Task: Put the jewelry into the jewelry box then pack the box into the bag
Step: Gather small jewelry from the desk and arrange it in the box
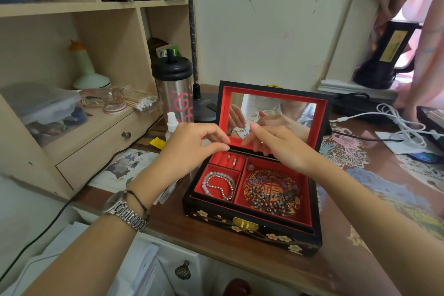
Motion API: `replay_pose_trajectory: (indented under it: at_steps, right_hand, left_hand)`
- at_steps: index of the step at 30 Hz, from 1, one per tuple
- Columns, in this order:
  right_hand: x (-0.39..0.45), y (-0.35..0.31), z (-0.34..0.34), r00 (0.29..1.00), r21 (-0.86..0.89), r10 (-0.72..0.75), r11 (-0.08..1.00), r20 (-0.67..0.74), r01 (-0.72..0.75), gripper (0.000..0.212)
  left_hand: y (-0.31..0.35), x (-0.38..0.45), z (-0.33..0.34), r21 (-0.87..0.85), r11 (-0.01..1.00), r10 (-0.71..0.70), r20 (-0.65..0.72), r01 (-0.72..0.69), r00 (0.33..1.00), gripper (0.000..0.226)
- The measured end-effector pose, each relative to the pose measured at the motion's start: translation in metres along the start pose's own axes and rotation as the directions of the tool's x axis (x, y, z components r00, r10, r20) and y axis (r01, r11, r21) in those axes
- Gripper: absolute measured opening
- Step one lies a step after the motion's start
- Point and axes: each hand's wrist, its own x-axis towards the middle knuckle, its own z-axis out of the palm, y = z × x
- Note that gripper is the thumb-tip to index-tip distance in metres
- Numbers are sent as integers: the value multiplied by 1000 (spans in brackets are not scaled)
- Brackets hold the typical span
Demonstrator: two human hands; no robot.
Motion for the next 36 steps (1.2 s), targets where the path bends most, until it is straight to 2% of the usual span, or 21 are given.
replay_pose_trajectory:
  at_steps: [10, 15, 22, 28, 36]
  right_hand:
    - [-2, 1, 1, 1000, 16, -4, 1000, -11, 4, 58]
    - [-1, 4, 1, 1000, -2, 0, 1000, -9, 0, 51]
    - [-1, 3, 0, 1000, -11, -3, 1000, -15, 3, 53]
    - [-2, 5, 0, 1000, -18, 8, 1000, -13, -8, 50]
    - [-2, 5, 0, 1000, -17, -5, 1000, -16, 5, 50]
  left_hand:
    - [-11, -1, 9, 4, 999, -50, 22, 49, 999, 11]
    - [-15, 0, 12, 19, 998, -60, 49, 59, 997, 6]
    - [-16, 3, 17, 24, 999, -23, 60, 21, 998, 4]
    - [-22, 5, 20, 127, 992, 10, 65, -19, 998, 7]
    - [-21, 1, 15, 95, 995, 17, 41, -21, 999, 12]
